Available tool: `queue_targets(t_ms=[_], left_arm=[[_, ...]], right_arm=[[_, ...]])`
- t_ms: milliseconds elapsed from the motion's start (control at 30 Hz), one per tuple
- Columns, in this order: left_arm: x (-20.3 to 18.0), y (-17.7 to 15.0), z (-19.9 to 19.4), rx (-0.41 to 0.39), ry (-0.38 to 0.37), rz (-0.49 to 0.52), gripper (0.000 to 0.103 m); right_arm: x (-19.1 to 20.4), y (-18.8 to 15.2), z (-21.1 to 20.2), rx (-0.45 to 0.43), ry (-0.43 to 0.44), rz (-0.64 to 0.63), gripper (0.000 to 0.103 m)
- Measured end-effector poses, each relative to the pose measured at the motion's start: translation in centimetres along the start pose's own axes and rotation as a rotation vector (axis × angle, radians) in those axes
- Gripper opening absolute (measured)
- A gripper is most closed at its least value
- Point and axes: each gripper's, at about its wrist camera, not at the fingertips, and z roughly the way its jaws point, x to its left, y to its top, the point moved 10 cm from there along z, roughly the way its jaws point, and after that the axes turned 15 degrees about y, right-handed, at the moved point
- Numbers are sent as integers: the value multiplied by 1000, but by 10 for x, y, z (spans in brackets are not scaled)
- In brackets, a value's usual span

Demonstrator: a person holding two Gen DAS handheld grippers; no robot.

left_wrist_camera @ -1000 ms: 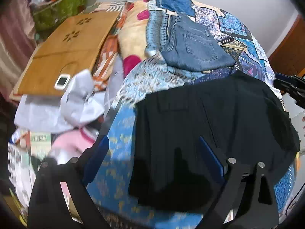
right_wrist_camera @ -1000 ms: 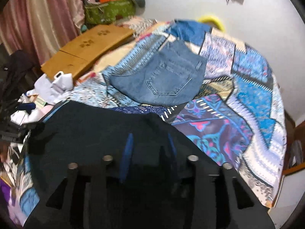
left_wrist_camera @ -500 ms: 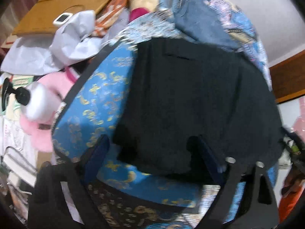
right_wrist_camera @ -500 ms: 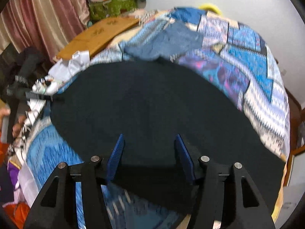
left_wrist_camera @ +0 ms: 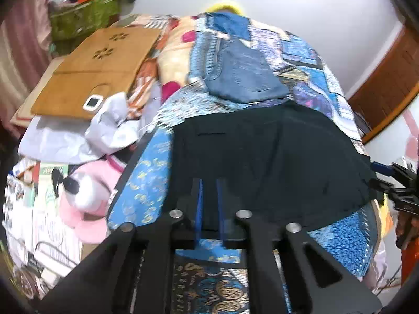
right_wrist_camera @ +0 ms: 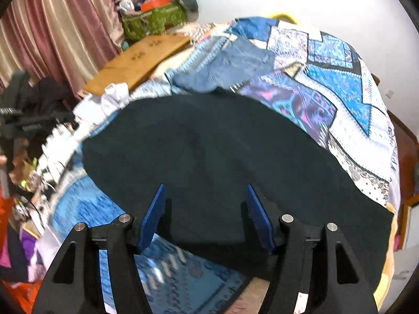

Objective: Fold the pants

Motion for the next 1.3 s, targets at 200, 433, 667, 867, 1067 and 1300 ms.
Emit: queue_targets(t_ms=[200,433,667,867,1067,1300], left_arm=[[10,-34,44,162,-30,-103,90],[-14,-38,66,261,-209,-214,66],[-4,-20,50,89,4,-120,18],[7,-22,18,39,-11,-138,17],[1,-47,59,122,26,-103,20],[4,-45,61,102,118,-31,37]], right_arm=[[16,1,17,-18,24,-7,60],[12,-21,48,60,-2,-16,63],[14,-21,43,82,31,-9,65],[10,9,29,-10,32,13,65],[13,19,46,-16,24,26,65],[25,-13,56,30,46,15,65]])
